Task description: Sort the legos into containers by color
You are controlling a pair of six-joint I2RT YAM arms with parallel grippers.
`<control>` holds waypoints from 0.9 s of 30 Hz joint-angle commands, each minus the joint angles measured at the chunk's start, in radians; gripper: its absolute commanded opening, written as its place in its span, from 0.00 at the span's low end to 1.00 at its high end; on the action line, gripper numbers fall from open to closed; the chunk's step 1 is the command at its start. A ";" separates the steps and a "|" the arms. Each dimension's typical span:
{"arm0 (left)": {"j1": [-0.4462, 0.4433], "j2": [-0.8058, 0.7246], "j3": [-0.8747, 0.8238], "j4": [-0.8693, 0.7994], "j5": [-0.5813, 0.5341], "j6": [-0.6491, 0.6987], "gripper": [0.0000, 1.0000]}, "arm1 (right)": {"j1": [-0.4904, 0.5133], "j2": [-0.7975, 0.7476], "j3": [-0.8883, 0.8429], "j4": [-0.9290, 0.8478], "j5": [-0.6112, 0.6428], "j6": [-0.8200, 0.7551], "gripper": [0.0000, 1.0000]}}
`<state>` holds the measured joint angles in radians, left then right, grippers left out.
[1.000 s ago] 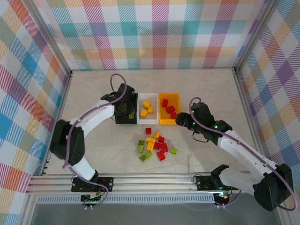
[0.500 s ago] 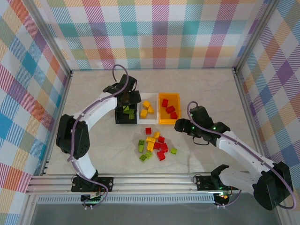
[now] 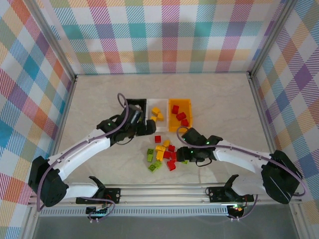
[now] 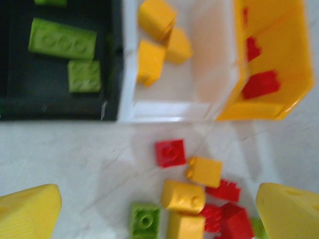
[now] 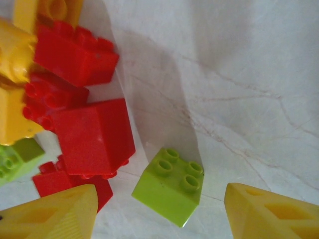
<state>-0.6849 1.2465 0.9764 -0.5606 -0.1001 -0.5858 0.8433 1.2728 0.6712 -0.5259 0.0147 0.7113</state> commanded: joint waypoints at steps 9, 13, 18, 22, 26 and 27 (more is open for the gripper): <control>-0.004 -0.122 -0.139 -0.039 -0.031 -0.062 1.00 | 0.031 0.139 0.031 0.001 0.067 0.026 0.56; -0.003 -0.118 -0.144 -0.044 -0.038 -0.059 1.00 | 0.031 0.149 0.038 0.001 0.087 0.025 0.54; -0.003 -0.113 -0.145 -0.040 -0.032 -0.053 1.00 | 0.029 0.130 0.034 0.011 0.110 0.019 0.42; -0.003 -0.113 -0.149 -0.040 -0.031 -0.053 1.00 | 0.028 0.074 0.041 -0.021 0.162 0.014 0.33; -0.004 -0.136 -0.157 -0.042 -0.047 -0.065 1.00 | -0.021 -0.008 0.078 -0.066 0.222 -0.035 0.29; -0.004 -0.149 -0.161 -0.037 -0.049 -0.065 1.00 | -0.044 -0.022 0.098 -0.066 0.216 -0.056 0.29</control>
<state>-0.6849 1.1355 0.8368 -0.5770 -0.1249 -0.6369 0.8455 1.3109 0.7044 -0.5610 0.1768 0.7094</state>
